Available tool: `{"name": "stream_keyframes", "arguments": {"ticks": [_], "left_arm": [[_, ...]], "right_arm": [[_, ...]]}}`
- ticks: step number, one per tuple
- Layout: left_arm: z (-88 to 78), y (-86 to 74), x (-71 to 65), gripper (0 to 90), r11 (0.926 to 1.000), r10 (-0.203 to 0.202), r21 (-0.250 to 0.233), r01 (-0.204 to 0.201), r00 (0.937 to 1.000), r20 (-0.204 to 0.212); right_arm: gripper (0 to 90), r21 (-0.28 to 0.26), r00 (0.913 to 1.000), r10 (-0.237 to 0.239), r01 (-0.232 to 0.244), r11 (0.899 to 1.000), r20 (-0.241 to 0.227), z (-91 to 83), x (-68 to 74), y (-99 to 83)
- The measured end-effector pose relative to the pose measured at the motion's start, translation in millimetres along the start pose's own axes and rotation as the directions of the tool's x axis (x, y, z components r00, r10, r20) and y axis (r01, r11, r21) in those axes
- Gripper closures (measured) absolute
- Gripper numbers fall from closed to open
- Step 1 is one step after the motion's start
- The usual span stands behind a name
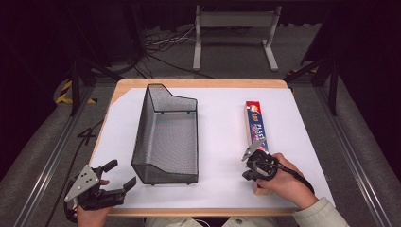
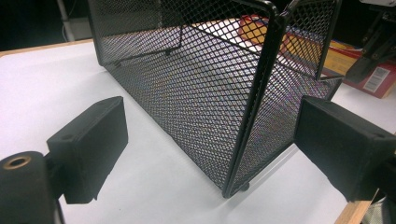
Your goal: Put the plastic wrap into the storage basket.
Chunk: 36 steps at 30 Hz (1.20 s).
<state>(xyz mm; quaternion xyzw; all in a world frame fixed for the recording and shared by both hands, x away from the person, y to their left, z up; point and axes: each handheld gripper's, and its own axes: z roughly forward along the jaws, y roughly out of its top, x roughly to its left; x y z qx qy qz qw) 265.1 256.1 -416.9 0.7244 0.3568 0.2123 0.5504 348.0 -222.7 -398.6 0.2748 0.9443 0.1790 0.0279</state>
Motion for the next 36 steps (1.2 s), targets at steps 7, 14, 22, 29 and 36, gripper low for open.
{"name": "stream_keyframes", "arguments": {"ticks": [7,14,22,29,36], "left_arm": [[0.8,0.1,0.9,10.7,1.0000,-0.003,0.001,0.003,1.0000,0.000],[1.3,-0.1,0.7,10.8,0.9999,-0.012,0.004,0.012,0.9999,-0.003],[1.3,-0.1,0.8,10.7,0.9999,-0.014,0.003,0.014,0.9999,-0.007],[3.5,1.1,2.3,10.7,0.9999,-0.012,-0.006,0.012,0.9999,-0.003],[4.3,1.6,2.3,10.7,1.0000,-0.008,-0.004,0.008,1.0000,-0.002]], "right_arm": [[90.0,0.003,0.9951,0.079,-0.080,0.997,0.060,-12.0,-16.9,-24.4],[90.0,-0.019,0.9804,0.163,-0.162,0.987,0.111,-22.2,-34.7,-46.7],[83.8,-0.096,0.9854,0.160,-0.155,0.983,0.057,-29.4,-36.4,-50.2],[63.7,-0.369,0.9865,0.145,-0.108,0.923,0.075,-58.2,-27.8,-50.9],[50.6,-0.627,0.9691,0.209,-0.081,0.774,0.132,-80.1,-22.5,-60.4]]}}
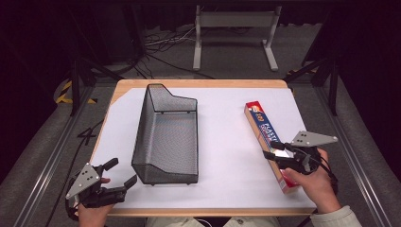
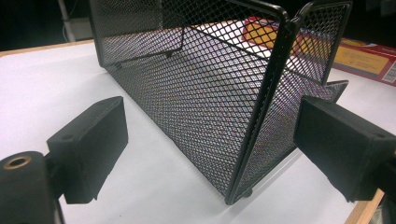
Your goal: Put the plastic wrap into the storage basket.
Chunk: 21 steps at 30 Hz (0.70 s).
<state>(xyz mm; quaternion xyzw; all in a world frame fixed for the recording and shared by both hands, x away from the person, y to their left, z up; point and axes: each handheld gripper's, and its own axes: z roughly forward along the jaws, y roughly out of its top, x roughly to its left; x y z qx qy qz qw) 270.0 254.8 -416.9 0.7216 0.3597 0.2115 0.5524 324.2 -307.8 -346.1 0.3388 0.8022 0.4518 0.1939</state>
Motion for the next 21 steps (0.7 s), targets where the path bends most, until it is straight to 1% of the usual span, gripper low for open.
{"name": "stream_keyframes", "arguments": {"ticks": [1,2,3,4,5,7,10,12,14,15,17,19,20,21], "left_arm": [[0.0,0.0,0.0,10.7,1.0000,0.000,0.000,0.000,1.0000,0.000],[0.0,0.0,0.0,10.7,1.0000,0.000,0.000,0.000,1.0000,0.000],[-0.4,-0.1,0.0,10.7,1.0000,0.000,0.004,0.000,1.0000,0.000],[-0.6,-0.1,-0.2,10.7,1.0000,-0.003,0.006,0.003,1.0000,0.000],[-0.6,-0.3,-0.2,10.7,1.0000,-0.003,0.002,0.003,1.0000,-0.001],[-0.6,-0.5,-0.1,10.7,1.0000,-0.003,-0.002,0.003,1.0000,-0.004],[-0.7,-0.5,-0.2,10.7,1.0000,-0.002,-0.002,0.002,1.0000,-0.005],[-0.3,-0.1,0.3,10.7,1.0000,0.002,0.002,-0.002,1.0000,-0.006],[0.7,-0.1,-0.6,10.7,1.0000,-0.005,0.003,0.005,1.0000,-0.004],[0.7,0.0,-0.8,10.7,1.0000,-0.001,0.006,0.001,1.0000,-0.003],[0.4,0.2,-0.7,10.7,1.0000,0.006,0.002,-0.006,1.0000,-0.004],[0.2,0.0,-0.1,10.7,1.0000,0.001,-0.001,-0.001,1.0000,-0.005],[0.1,0.0,0.3,10.7,1.0000,0.004,0.001,-0.004,1.0000,-0.006],[0.2,-0.2,0.1,10.7,1.0000,-0.001,0.001,0.001,1.0000,-0.005]], "right_arm": [[46.0,-0.046,0.9998,0.018,-0.018,0.999,0.011,-2.9,-1.4,-0.3],[46.0,-0.046,0.9998,0.018,-0.018,0.999,0.011,-2.9,-1.4,-0.3],[42.0,-0.067,0.9993,0.030,-0.028,0.997,0.023,-4.4,-2.6,-0.3],[35.9,-0.114,0.9973,0.056,-0.050,0.992,0.048,-7.9,-6.3,0.0],[33.3,-0.125,0.9963,0.068,-0.061,0.990,0.051,-8.8,-7.5,0.3],[27.7,-0.152,0.9925,0.076,-0.061,0.986,0.095,-10.5,-9.4,1.0],[27.3,-0.163,0.9890,0.083,-0.062,0.985,0.123,-11.9,-12.7,3.4],[25.8,-0.153,0.9860,0.099,-0.078,0.985,0.134,-11.0,-15.4,6.0],[25.1,-0.150,0.9827,0.117,-0.095,0.984,0.144,-9.9,-18.8,9.1],[25.7,-0.145,0.9809,0.126,-0.105,0.984,0.148,-8.9,-20.3,11.1],[28.3,-0.137,0.9788,0.125,-0.103,0.985,0.162,-6.2,-24.6,14.9],[32.0,-0.127,0.9782,0.137,-0.117,0.985,0.156,-2.0,-30.0,18.8],[33.6,-0.130,0.9780,0.143,-0.124,0.984,0.152,-0.2,-31.8,20.3],[34.5,-0.146,0.9783,0.147,-0.126,0.981,0.146,1.8,-33.6,21.2]]}}
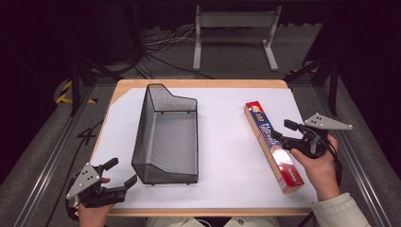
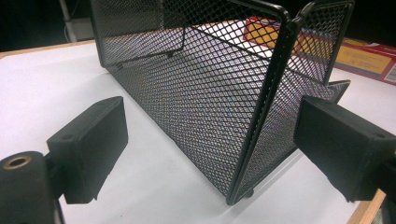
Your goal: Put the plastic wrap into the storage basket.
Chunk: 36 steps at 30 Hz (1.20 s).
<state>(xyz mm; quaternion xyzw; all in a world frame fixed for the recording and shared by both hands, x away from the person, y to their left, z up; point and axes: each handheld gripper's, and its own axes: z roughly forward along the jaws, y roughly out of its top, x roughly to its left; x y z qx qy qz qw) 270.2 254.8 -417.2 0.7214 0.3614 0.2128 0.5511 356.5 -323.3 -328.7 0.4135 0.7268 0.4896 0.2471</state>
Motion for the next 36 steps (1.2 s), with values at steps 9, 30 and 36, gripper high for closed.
{"name": "stream_keyframes", "arguments": {"ticks": [9,30,36], "left_arm": [[-0.9,0.0,-0.4,10.7,1.0000,0.002,0.001,-0.002,1.0000,-0.003],[-0.8,-0.1,-0.2,10.7,1.0000,0.006,0.003,-0.006,1.0000,-0.007],[-0.6,-0.5,0.3,10.7,1.0000,0.003,0.002,-0.003,1.0000,-0.007]], "right_arm": [[32.7,0.006,0.9986,-0.017,0.017,1.000,0.050,18.7,-6.1,11.0],[20.9,0.240,0.9944,0.048,-0.070,0.968,0.094,63.7,-30.5,-14.3],[20.0,0.324,0.9927,0.078,-0.104,0.940,0.092,72.0,-33.9,-21.4]]}}
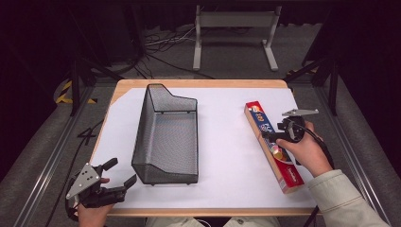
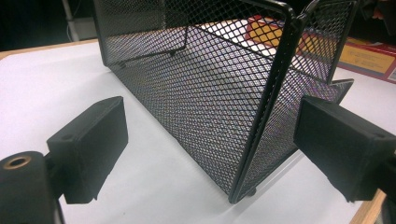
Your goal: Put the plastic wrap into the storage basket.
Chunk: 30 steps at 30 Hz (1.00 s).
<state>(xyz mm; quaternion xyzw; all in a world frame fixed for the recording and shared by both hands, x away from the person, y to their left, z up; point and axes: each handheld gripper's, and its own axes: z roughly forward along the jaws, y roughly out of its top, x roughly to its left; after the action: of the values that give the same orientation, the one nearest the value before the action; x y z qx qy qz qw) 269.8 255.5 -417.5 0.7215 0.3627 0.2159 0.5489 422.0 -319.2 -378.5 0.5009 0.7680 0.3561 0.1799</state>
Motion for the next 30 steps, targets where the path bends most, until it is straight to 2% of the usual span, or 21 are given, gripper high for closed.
{"name": "stream_keyframes", "arguments": {"ticks": [2,5,6,9,13,14,15,17,18,22,26,30], "left_arm": [[-0.1,-0.2,0.1,10.7,1.0000,-0.001,0.000,0.001,1.0000,-0.001],[-0.3,-0.2,0.0,10.7,1.0000,-0.005,-0.001,0.005,1.0000,-0.002],[-0.3,-0.2,0.2,10.7,1.0000,-0.005,-0.002,0.005,1.0000,-0.001],[-0.2,-0.3,0.2,10.7,1.0000,-0.003,0.000,0.003,1.0000,-0.002],[-0.5,-0.5,0.1,10.7,1.0000,-0.007,-0.003,0.007,1.0000,-0.004],[-0.8,-0.6,0.7,10.7,1.0000,-0.004,-0.002,0.004,1.0000,-0.005],[-0.8,-0.6,0.7,10.7,1.0000,-0.004,-0.002,0.004,1.0000,-0.005],[-0.7,-0.8,0.4,10.7,1.0000,-0.008,-0.002,0.008,0.9999,-0.008],[-0.7,-0.8,0.4,10.8,1.0000,-0.008,-0.002,0.008,0.9999,-0.008],[-1.4,-0.8,0.5,10.7,1.0000,-0.004,-0.004,0.004,1.0000,-0.009],[-1.7,-0.9,0.6,10.7,1.0000,-0.004,-0.002,0.004,0.9999,-0.010],[-1.7,-0.8,0.6,10.7,1.0000,-0.004,-0.002,0.003,1.0000,-0.009]], "right_arm": [[20.3,0.048,1.0000,0.005,-0.005,0.999,-0.007,5.0,0.2,-1.7],[20.3,0.062,0.9999,0.006,-0.005,0.998,-0.010,7.3,0.4,-2.4],[20.3,0.089,0.9999,0.010,-0.009,0.996,-0.013,10.1,1.5,-3.2],[18.7,0.146,0.9996,-0.027,0.027,0.989,-0.005,17.7,2.4,-4.5],[18.6,0.187,0.9999,-0.013,0.013,0.982,0.001,24.9,0.1,-5.5],[18.0,0.221,1.0000,0.008,-0.009,0.975,0.005,29.8,-1.2,-7.2],[17.9,0.238,0.9999,0.010,-0.011,0.971,0.002,31.3,-1.4,-7.7],[16.6,0.273,0.9999,-0.009,0.012,0.962,-0.014,34.8,-0.8,-8.8],[16.6,0.273,0.9999,-0.009,0.012,0.962,-0.014,34.8,-0.8,-8.8],[17.5,0.320,0.9997,-0.024,0.022,0.947,0.000,39.3,1.5,-8.3],[20.4,0.347,0.9998,-0.021,0.018,0.938,0.003,41.9,-0.1,-10.0],[23.9,0.350,0.9999,-0.007,0.003,0.937,0.011,41.6,-0.7,-10.0]]}}
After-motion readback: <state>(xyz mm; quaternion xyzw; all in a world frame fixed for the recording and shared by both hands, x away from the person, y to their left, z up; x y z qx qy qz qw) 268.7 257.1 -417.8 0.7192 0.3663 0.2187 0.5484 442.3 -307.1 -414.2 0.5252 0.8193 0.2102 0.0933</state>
